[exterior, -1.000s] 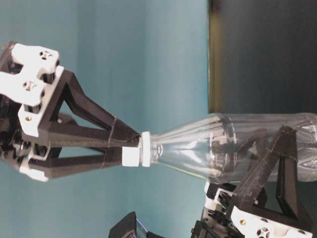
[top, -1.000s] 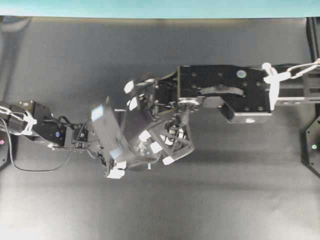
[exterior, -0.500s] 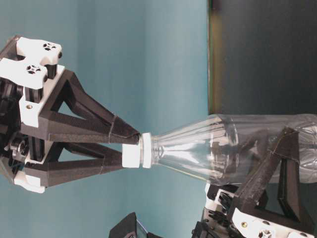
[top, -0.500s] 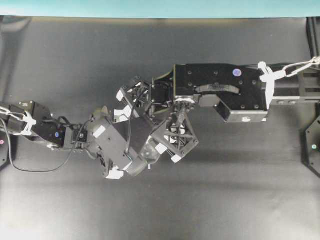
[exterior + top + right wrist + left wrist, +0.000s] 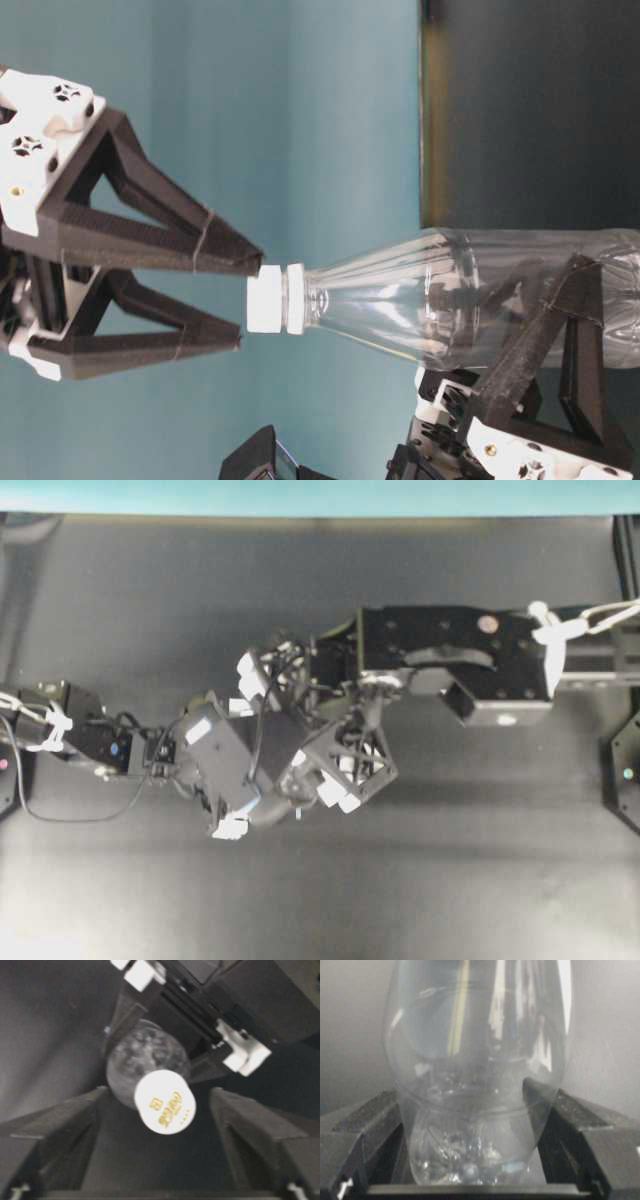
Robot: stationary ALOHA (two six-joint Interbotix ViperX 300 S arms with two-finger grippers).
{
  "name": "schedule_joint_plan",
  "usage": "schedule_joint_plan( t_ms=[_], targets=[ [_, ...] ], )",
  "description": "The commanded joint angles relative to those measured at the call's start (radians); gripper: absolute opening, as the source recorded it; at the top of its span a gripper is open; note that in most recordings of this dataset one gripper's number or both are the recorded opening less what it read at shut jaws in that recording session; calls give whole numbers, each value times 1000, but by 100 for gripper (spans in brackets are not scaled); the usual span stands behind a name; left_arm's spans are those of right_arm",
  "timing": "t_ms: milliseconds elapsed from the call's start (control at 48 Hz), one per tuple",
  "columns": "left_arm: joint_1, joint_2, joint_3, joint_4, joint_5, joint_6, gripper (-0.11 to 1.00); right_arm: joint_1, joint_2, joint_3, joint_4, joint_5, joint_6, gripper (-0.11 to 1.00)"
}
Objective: Open the bottle cap by holding the bottle with the left arm and twisting the cap with the right arm.
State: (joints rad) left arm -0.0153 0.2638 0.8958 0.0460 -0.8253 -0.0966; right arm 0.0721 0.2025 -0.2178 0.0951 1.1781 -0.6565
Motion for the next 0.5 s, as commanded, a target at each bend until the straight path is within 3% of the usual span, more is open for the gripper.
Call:
schedule_joint_plan(
  t_ms=[0, 187, 354, 479],
  targets=[
    [3, 3, 0, -2, 9, -2, 80, 18, -46, 3, -2, -15, 48, 83],
    [3, 5, 2, -2, 9, -2, 80, 18, -72, -20, -34, 8, 221, 81],
    [3, 5, 2, -2, 9, -2, 80, 18, -60, -117, -51, 91, 515, 81],
    [-2, 3, 2, -2, 9, -3, 80, 12, -9, -224, -51, 190, 821, 81]
  ],
)
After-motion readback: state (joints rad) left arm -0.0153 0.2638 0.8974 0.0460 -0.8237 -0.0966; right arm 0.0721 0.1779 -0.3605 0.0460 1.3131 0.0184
